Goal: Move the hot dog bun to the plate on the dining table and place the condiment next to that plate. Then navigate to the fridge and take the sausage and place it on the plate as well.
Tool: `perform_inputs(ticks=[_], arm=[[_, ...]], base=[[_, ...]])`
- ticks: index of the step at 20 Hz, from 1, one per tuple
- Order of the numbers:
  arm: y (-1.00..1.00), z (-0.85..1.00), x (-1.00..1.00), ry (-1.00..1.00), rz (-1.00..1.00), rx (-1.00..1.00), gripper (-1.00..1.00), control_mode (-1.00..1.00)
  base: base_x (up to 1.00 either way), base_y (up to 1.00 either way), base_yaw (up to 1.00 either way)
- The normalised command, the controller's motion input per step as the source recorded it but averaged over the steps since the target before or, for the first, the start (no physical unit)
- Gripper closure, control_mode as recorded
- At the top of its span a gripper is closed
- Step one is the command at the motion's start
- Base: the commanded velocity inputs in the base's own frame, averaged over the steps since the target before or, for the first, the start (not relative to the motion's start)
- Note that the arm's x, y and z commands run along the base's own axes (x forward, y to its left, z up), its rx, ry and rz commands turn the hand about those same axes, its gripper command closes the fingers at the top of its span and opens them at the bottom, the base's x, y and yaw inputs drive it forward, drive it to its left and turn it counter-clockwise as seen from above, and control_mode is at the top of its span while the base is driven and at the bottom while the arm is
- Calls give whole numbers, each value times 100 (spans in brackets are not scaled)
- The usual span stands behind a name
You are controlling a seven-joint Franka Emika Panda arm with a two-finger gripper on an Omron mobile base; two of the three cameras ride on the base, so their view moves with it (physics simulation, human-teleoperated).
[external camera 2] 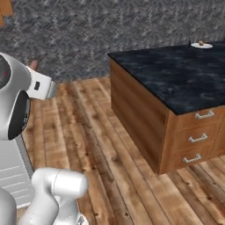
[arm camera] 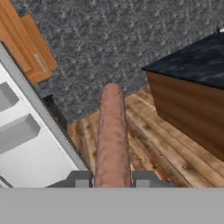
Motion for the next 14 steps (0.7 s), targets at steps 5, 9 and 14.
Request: perform_inputs(ticks=[5,9,14], arm=[[0,0,0,0,0,0,100,100],[0,0,0,0,0,0,100,100],[0,0,0,0,0,0,100,100]], base=[[98,-14,-24],[100,-30,5],[100,-34,14]])
